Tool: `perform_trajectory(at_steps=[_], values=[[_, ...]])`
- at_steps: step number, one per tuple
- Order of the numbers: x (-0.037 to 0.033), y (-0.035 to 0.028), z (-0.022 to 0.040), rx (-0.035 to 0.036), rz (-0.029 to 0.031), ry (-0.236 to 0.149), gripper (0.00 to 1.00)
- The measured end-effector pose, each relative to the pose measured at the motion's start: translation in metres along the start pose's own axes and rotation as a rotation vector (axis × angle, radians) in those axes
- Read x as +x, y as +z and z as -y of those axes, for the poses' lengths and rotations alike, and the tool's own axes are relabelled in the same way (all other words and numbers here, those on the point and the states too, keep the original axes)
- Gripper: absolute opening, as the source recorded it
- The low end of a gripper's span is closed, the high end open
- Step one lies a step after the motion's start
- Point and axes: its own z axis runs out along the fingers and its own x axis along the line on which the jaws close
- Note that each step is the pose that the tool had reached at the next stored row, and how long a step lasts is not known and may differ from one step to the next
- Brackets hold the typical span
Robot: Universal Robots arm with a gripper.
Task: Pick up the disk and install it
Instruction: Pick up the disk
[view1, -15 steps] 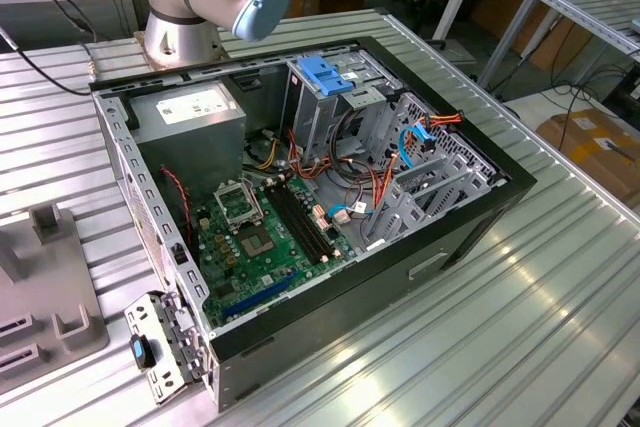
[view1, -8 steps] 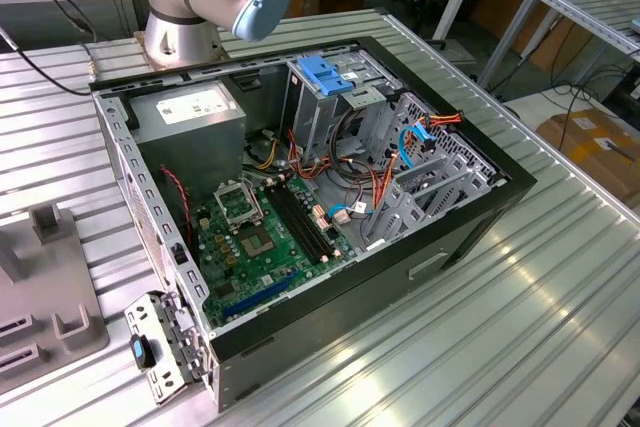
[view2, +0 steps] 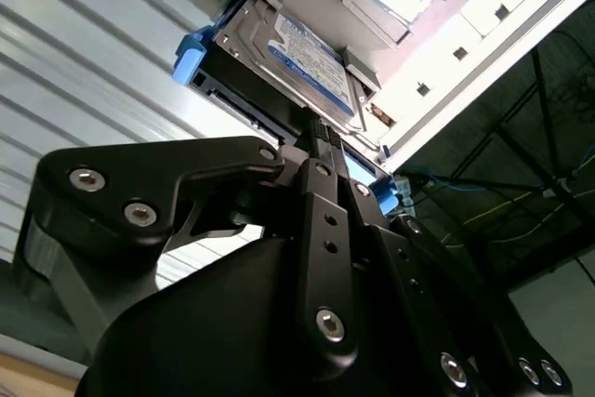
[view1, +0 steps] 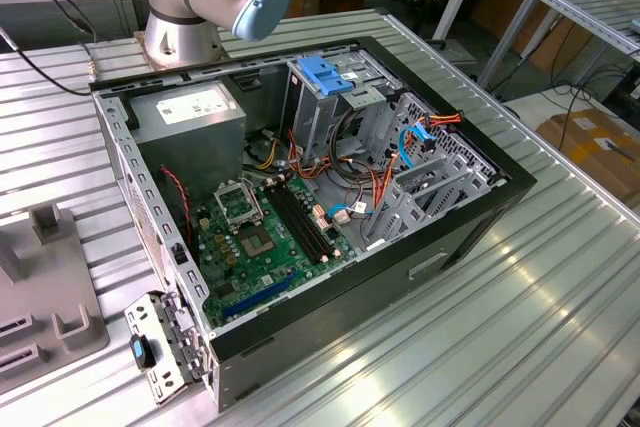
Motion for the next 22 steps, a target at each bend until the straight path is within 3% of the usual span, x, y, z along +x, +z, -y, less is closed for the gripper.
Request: perform_trajectory(at_steps=[9, 20, 22], values=[[0.0000, 0.0003, 0.0000, 0.0133, -0.0040, -0.142, 0.11], [0.0000, 0.0016, 0.0000, 0.0269, -0.0087, -0.399, 0.11], [0.0000, 0.0021, 0.0000, 0.0296, -0.0096, -0.465, 0.11]])
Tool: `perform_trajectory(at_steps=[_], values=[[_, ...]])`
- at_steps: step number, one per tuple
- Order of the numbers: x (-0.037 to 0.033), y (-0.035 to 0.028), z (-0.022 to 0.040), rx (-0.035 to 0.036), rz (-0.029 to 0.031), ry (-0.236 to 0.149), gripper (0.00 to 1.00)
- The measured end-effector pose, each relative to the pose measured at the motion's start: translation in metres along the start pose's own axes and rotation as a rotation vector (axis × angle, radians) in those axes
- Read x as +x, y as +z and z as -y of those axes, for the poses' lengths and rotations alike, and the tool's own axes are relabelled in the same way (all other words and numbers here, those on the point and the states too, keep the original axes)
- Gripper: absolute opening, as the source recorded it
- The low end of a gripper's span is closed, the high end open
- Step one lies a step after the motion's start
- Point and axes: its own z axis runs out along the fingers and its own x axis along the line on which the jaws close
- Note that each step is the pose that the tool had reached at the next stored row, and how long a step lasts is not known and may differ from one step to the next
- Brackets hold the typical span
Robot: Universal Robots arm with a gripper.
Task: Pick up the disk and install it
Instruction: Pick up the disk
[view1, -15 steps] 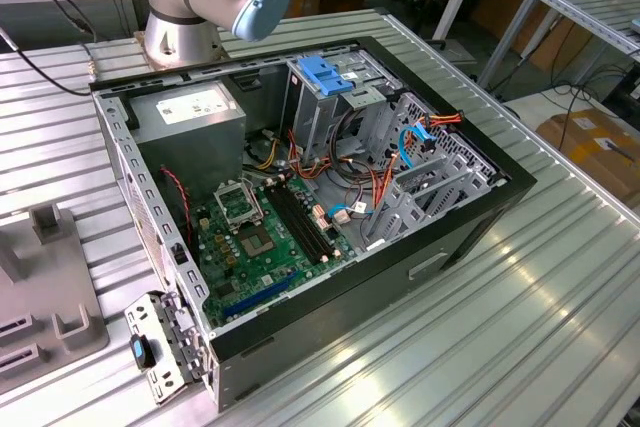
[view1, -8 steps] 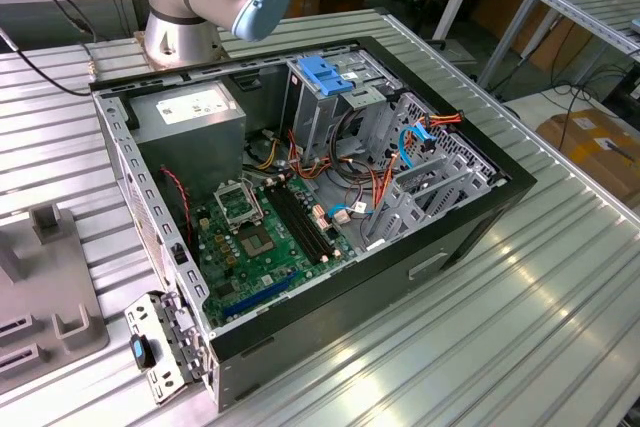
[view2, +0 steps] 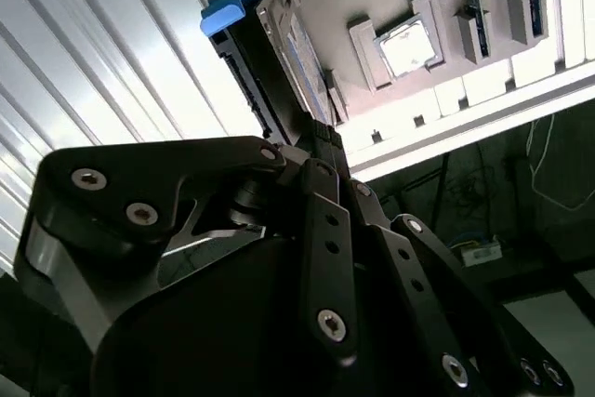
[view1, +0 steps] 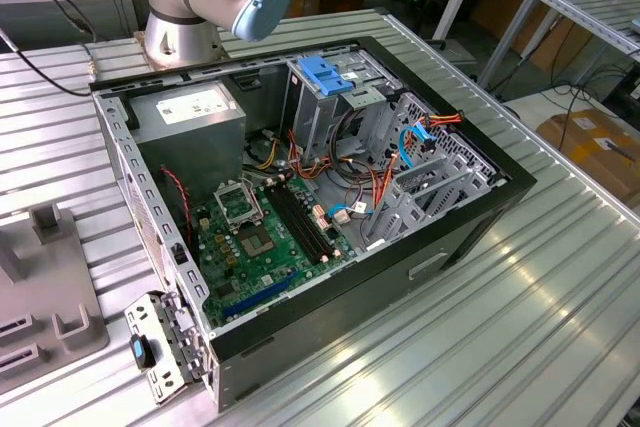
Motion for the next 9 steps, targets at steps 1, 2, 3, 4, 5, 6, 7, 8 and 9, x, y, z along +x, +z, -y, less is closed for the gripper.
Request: perform_trajectory(at_steps=[1, 2, 3, 4, 5, 6, 7, 8, 9], values=[[0.0000, 0.0003, 0.0000, 0.0017, -0.0004, -0.039, 0.11], [0.0000, 0.0004, 0.0000, 0.0025, -0.0006, -0.058, 0.11], [0.0000, 0.0005, 0.0000, 0.0033, -0.0007, -0.075, 0.11], [0.0000, 0.0007, 0.0000, 0.0040, -0.0007, -0.092, 0.11], [0.0000, 0.0009, 0.0000, 0.0048, -0.0009, -0.113, 0.11], [0.0000, 0.0011, 0.0000, 0.0055, -0.0011, -0.132, 0.11], [0.0000, 0.0012, 0.0000, 0.0060, -0.0010, -0.150, 0.11], [0.0000, 0.0015, 0.0000, 0.0067, -0.0010, -0.179, 0.11], [0.0000, 0.0017, 0.0000, 0.0073, -0.0007, -0.204, 0.11]])
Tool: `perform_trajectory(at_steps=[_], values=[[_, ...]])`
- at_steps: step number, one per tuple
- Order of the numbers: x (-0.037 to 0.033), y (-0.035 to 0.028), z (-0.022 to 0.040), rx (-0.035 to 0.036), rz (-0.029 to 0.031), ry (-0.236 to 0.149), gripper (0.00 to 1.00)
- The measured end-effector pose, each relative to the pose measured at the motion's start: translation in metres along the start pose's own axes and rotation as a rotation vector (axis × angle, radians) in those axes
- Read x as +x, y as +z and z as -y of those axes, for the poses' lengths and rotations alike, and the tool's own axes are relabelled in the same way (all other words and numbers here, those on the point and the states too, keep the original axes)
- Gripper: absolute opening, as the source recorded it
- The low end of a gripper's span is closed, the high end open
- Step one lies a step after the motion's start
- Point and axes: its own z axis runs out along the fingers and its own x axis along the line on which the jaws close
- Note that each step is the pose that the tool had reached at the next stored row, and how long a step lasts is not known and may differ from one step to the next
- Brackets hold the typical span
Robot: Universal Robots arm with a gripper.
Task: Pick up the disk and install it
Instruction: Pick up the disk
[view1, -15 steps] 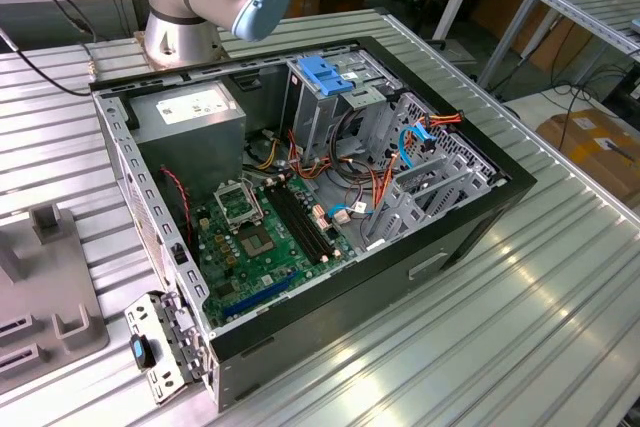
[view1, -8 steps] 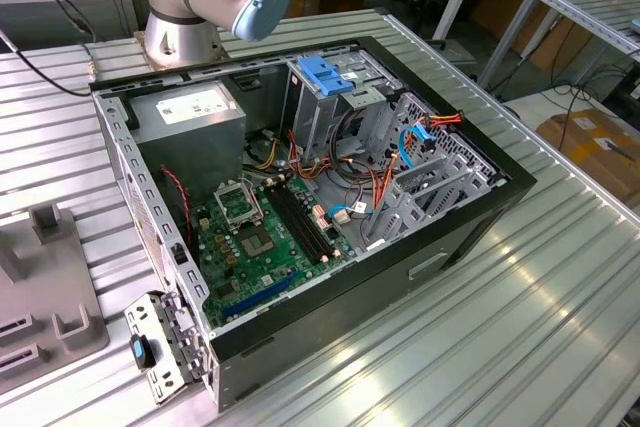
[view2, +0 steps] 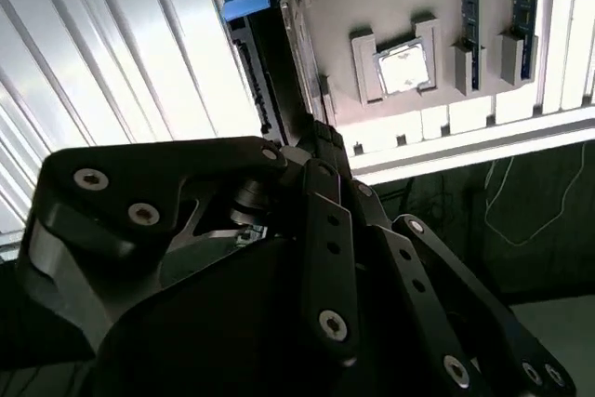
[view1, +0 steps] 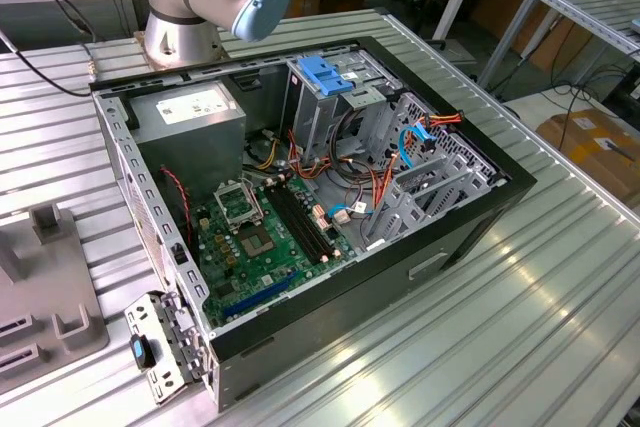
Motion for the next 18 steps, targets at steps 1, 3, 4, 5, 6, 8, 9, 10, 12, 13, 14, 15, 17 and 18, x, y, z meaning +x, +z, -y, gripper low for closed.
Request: perform_trajectory(at_steps=[1, 3, 4, 5, 6, 8, 9, 10, 12, 13, 14, 15, 17, 18], values=[[0.0000, 0.0001, 0.0000, 0.0004, 0.0001, -0.018, 0.11], [0.0000, 0.0002, 0.0000, 0.0013, 0.0006, -0.056, 0.11], [-0.0001, 0.0002, 0.0001, 0.0023, 0.0011, -0.103, 0.11], [-0.0001, 0.0002, 0.0001, 0.0030, 0.0014, -0.134, 0.11], [-0.0001, 0.0002, 0.0001, 0.0035, 0.0016, -0.155, 0.11], [-0.0001, 0.0001, 0.0001, 0.0051, 0.0023, -0.233, 0.11], [-0.0001, 0.0002, 0.0001, 0.0067, 0.0031, -0.299, 0.11], [-0.0001, 0.0001, 0.0001, 0.0078, 0.0036, -0.345, 0.11], [-0.0001, 0.0002, 0.0001, 0.0094, 0.0045, -0.402, 0.11], [-0.0001, 0.0002, 0.0001, 0.0100, 0.0047, -0.422, 0.11], [-0.0001, 0.0002, 0.0001, 0.0109, 0.0052, -0.453, 0.11], [-0.0001, 0.0002, 0.0001, 0.0126, 0.0061, -0.499, 0.11], [-0.0001, 0.0003, 0.0001, 0.0150, 0.0078, -0.578, 0.11], [-0.0003, 0.0004, 0.0002, 0.0149, 0.0100, -0.597, 0.11]])
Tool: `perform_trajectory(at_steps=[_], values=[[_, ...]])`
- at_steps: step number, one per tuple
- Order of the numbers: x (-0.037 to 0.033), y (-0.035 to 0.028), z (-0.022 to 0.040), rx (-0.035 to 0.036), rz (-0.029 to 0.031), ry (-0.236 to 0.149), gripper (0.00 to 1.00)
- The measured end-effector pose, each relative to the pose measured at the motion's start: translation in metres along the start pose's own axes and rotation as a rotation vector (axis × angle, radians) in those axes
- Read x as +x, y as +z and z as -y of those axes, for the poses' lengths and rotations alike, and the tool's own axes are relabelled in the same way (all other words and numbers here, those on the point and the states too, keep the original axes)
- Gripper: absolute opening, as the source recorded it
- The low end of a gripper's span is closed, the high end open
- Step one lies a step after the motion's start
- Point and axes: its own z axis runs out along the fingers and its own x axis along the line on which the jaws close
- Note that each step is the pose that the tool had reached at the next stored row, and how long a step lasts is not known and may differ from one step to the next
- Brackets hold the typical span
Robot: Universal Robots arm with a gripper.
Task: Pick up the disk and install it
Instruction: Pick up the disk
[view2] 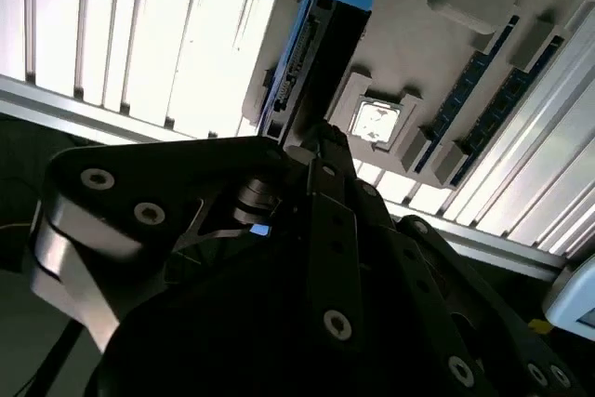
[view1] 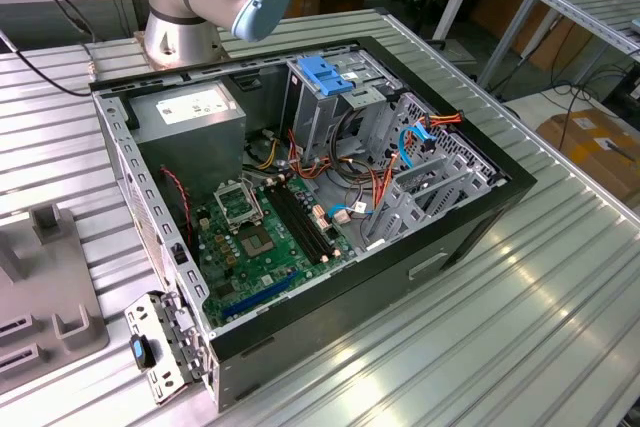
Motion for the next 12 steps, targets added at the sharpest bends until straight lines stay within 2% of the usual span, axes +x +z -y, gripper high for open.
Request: perform_trajectory(at_steps=[2, 5, 9, 12], values=[[-0.0001, 0.0001, 0.0003, -0.0004, 0.0047, -0.018, 0.11], [-0.0002, 0.0003, 0.0006, 0.0002, 0.0081, -0.041, 0.11], [-0.0013, 0.0010, 0.0012, 0.0017, 0.0095, -0.070, 0.11], [-0.0016, 0.0011, 0.0011, 0.0017, 0.0095, -0.071, 0.11]])
